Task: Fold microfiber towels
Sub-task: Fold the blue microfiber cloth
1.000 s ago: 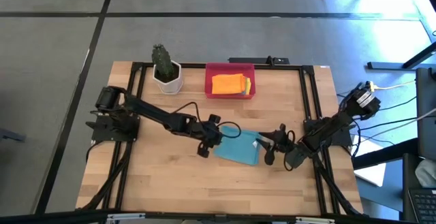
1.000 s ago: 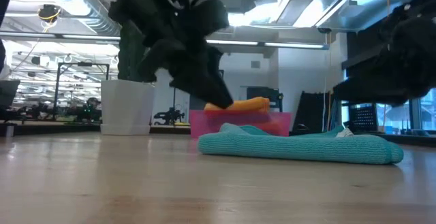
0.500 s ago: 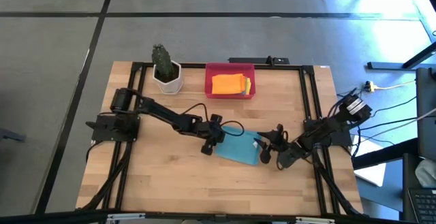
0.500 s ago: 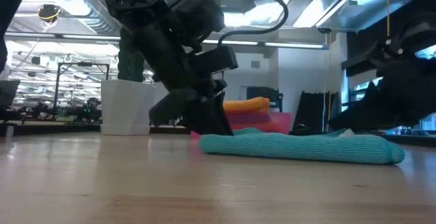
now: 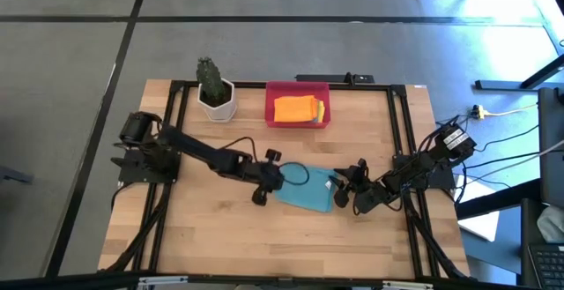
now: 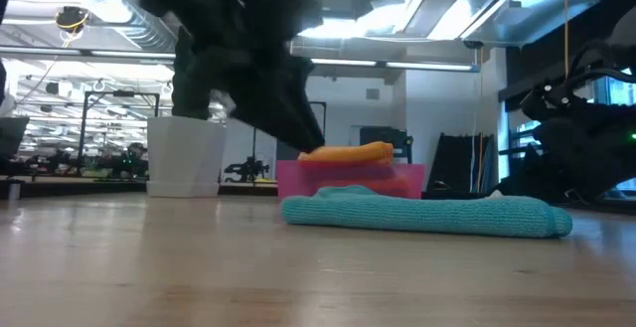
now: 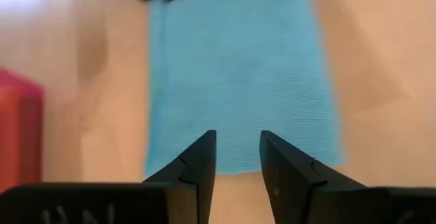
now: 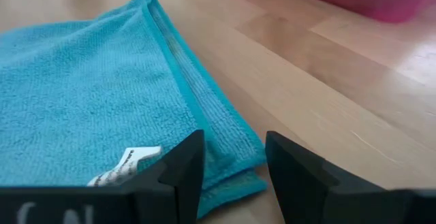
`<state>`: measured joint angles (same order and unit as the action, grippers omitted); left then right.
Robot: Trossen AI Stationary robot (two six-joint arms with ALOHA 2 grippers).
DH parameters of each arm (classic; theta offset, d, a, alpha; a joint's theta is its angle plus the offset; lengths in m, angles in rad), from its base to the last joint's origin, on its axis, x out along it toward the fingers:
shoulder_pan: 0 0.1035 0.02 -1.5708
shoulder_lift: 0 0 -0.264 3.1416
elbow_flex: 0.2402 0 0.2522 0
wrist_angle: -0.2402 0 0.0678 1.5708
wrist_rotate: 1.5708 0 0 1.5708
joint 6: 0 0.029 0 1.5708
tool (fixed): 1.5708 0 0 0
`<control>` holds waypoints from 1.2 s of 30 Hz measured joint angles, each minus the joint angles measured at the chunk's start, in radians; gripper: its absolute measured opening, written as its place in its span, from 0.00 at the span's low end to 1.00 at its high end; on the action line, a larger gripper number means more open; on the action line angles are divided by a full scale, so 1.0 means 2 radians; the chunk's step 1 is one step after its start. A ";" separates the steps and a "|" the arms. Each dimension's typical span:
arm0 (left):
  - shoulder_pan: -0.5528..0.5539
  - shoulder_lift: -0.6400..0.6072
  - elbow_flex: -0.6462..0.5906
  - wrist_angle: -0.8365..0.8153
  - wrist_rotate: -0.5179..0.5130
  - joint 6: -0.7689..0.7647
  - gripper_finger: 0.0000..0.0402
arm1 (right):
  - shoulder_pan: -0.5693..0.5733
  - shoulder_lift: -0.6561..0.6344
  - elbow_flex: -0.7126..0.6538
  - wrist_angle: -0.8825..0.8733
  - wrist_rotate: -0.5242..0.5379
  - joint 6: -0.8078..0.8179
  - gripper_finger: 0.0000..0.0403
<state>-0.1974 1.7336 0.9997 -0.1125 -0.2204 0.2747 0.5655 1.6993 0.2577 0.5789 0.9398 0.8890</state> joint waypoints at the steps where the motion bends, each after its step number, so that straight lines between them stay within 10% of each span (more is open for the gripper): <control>1: -0.010 -0.002 0.000 -0.001 0.000 0.000 0.26 | 0.000 0.000 0.000 0.000 0.000 0.000 0.39; 10: -0.083 0.032 0.000 0.001 -0.007 0.023 0.28 | 0.000 0.000 0.000 0.000 0.000 0.000 0.39; 23: -0.091 0.083 0.001 0.021 -0.106 0.026 0.58 | 0.000 0.000 0.000 0.000 0.000 0.000 0.39; 36: -0.086 0.110 0.002 0.052 -0.141 0.065 0.50 | 0.000 0.000 0.000 0.001 0.000 0.000 0.39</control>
<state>-0.3695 1.9541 1.0042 -0.0078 -0.5015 0.4038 0.5655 1.6993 0.2577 0.5800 0.9401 0.8890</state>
